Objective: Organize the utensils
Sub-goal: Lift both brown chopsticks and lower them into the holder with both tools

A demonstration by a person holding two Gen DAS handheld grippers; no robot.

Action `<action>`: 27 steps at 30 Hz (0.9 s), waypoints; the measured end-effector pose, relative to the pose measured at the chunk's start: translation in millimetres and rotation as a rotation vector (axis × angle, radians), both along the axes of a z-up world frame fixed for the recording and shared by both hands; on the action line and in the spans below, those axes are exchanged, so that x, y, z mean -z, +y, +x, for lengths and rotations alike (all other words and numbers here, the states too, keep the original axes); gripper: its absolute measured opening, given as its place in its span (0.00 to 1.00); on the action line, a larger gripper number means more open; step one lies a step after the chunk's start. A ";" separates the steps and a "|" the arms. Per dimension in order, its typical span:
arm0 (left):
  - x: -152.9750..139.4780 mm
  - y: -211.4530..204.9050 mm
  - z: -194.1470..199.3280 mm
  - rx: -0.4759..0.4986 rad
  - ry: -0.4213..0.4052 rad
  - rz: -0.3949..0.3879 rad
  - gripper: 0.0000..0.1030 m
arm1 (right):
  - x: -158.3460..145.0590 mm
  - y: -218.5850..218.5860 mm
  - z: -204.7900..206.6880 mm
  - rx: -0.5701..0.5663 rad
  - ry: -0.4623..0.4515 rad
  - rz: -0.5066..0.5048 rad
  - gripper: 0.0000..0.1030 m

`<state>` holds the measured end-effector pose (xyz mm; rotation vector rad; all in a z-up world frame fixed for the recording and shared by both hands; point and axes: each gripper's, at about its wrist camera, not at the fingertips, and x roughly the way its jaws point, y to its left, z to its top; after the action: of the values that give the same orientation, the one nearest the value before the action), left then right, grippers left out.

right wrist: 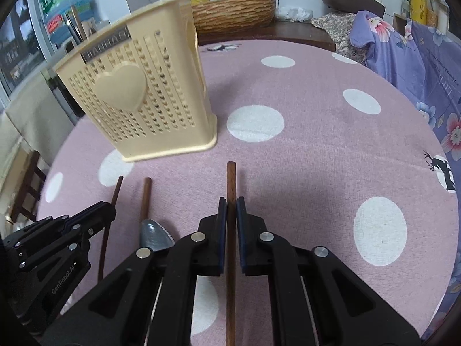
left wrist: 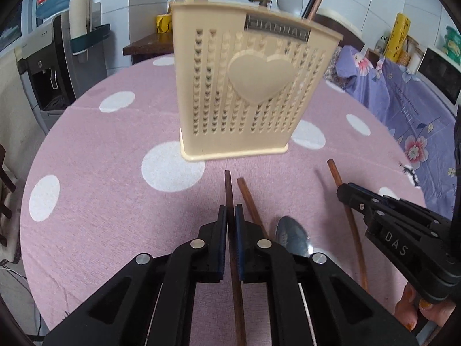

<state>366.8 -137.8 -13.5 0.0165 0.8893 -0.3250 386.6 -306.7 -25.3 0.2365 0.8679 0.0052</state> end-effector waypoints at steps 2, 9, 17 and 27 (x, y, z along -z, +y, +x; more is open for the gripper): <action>-14.3 4.0 -3.5 0.003 -0.024 -0.028 0.06 | -13.2 -3.7 -6.1 -0.015 -0.034 0.026 0.08; -76.4 23.4 -19.4 0.013 -0.156 -0.111 0.06 | -74.7 -21.6 -34.1 -0.054 -0.175 0.088 0.07; -116.9 33.7 -34.7 0.026 -0.265 -0.117 0.06 | -127.8 -36.7 -60.8 -0.076 -0.266 0.064 0.07; -125.1 39.4 -39.7 0.041 -0.265 -0.126 0.06 | -139.8 -35.5 -73.6 -0.098 -0.285 0.046 0.07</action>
<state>327.2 -98.3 111.6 -0.0379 0.6052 -0.4064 313.0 -342.2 114.4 0.2300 0.5949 0.1468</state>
